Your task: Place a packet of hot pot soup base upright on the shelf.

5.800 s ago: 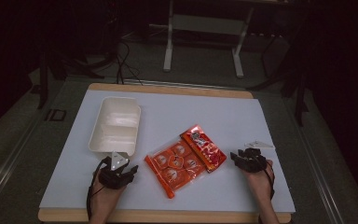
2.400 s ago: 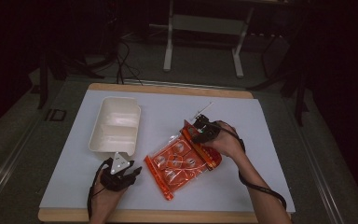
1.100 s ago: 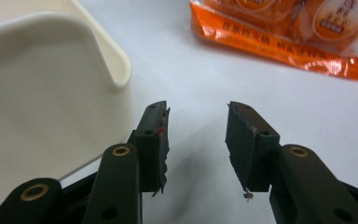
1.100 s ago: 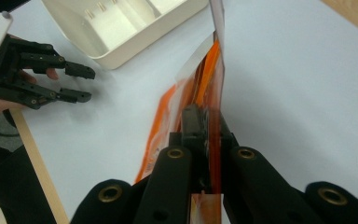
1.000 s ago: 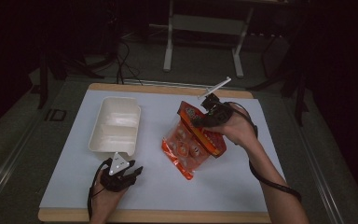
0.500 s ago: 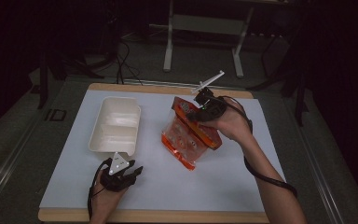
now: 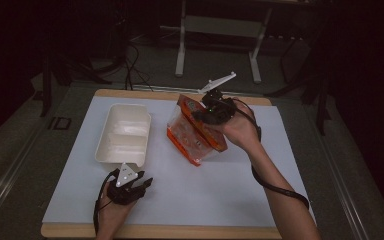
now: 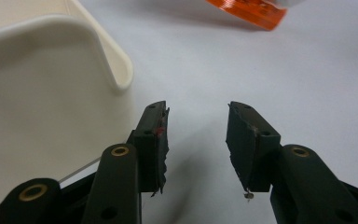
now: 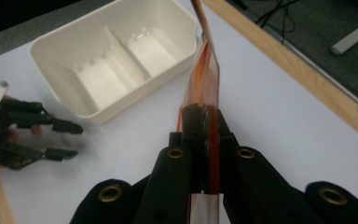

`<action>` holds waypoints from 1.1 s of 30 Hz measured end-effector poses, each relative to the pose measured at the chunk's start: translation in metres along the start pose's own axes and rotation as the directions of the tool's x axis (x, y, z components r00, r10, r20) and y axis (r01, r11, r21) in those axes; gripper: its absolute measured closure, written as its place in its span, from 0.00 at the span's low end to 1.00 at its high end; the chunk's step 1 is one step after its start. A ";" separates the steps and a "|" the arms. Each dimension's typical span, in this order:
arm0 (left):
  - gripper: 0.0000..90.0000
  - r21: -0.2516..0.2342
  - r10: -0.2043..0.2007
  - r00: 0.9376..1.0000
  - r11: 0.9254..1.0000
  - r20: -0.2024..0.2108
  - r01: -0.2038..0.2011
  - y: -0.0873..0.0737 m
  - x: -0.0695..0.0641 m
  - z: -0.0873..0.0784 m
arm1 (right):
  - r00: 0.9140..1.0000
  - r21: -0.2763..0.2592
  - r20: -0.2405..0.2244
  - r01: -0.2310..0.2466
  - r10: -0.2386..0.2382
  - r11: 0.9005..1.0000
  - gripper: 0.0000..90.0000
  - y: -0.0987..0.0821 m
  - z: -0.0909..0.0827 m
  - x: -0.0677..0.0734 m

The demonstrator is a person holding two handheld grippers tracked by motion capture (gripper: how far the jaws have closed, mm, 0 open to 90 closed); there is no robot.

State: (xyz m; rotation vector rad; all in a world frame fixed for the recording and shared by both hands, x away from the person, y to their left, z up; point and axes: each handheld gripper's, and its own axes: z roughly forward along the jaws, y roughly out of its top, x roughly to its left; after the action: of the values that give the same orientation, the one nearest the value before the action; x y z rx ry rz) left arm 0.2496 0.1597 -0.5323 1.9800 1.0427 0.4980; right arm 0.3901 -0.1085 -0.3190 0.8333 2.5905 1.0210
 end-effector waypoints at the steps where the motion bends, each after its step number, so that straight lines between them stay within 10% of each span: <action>1: 0.65 0.001 -0.001 1.000 1.000 0.001 0.001 0.000 0.000 0.000 | 1.000 -0.005 0.008 0.006 -0.006 1.000 1.00 0.001 0.000 0.001; 33: 0.64 0.000 0.007 1.000 1.000 0.006 -0.007 0.001 -0.001 0.001 | 0.997 -0.177 0.071 0.022 -0.010 0.984 1.00 0.038 0.020 0.020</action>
State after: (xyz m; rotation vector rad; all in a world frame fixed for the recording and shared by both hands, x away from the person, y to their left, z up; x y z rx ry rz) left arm 0.2498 0.1583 -0.5321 1.9844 1.0323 0.4956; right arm 0.3982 -0.0631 -0.3077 0.7875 2.4018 1.1768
